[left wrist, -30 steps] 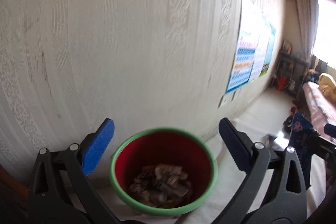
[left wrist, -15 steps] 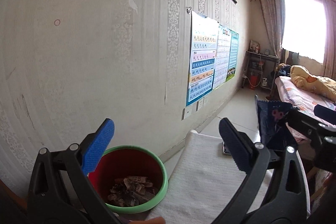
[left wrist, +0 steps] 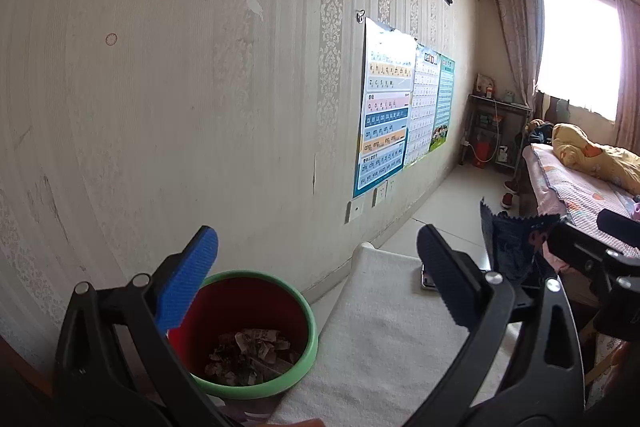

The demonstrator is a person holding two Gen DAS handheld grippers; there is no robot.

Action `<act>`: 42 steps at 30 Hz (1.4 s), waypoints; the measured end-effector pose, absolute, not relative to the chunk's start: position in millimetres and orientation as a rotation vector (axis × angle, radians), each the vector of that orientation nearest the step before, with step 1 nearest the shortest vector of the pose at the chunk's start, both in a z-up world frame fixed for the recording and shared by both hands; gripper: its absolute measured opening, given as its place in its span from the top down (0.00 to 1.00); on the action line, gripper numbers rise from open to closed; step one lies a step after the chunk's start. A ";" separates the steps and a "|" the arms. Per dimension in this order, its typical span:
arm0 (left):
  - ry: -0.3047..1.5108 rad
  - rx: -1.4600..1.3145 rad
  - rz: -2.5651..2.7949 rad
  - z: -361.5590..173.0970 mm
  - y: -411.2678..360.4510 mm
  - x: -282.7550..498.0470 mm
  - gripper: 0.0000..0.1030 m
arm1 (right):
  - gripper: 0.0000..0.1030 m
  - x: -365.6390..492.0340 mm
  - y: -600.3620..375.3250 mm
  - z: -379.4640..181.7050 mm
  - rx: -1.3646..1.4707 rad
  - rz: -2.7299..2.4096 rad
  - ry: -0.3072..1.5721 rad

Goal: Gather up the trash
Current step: 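Hold the blue wrapper over the bucket with the right tool, then open the right tool to drop the blue wrapper into the bucket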

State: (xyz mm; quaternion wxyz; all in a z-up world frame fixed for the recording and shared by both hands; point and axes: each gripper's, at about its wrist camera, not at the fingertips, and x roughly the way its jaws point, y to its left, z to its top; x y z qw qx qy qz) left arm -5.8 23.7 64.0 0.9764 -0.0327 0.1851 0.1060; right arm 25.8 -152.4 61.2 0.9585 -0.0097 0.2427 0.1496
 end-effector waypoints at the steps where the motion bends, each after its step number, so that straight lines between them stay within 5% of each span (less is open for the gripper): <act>1: 0.374 -0.067 0.212 63.8 23.9 -5.6 0.05 | 0.07 25.7 -151.7 60.8 -0.023 0.305 0.494; 16: 0.404 -0.094 0.374 45.0 87.0 -23.8 0.05 | 0.07 94.4 -64.1 -3.9 -0.121 0.466 0.687; 24: 0.446 -0.159 0.520 29.7 142.2 -33.4 0.05 | 0.07 139.8 42.7 -66.5 -0.468 0.541 0.859; 42: 0.413 -0.106 0.350 46.7 72.7 -10.3 0.05 | 0.07 76.7 -115.3 31.0 -0.149 0.316 0.623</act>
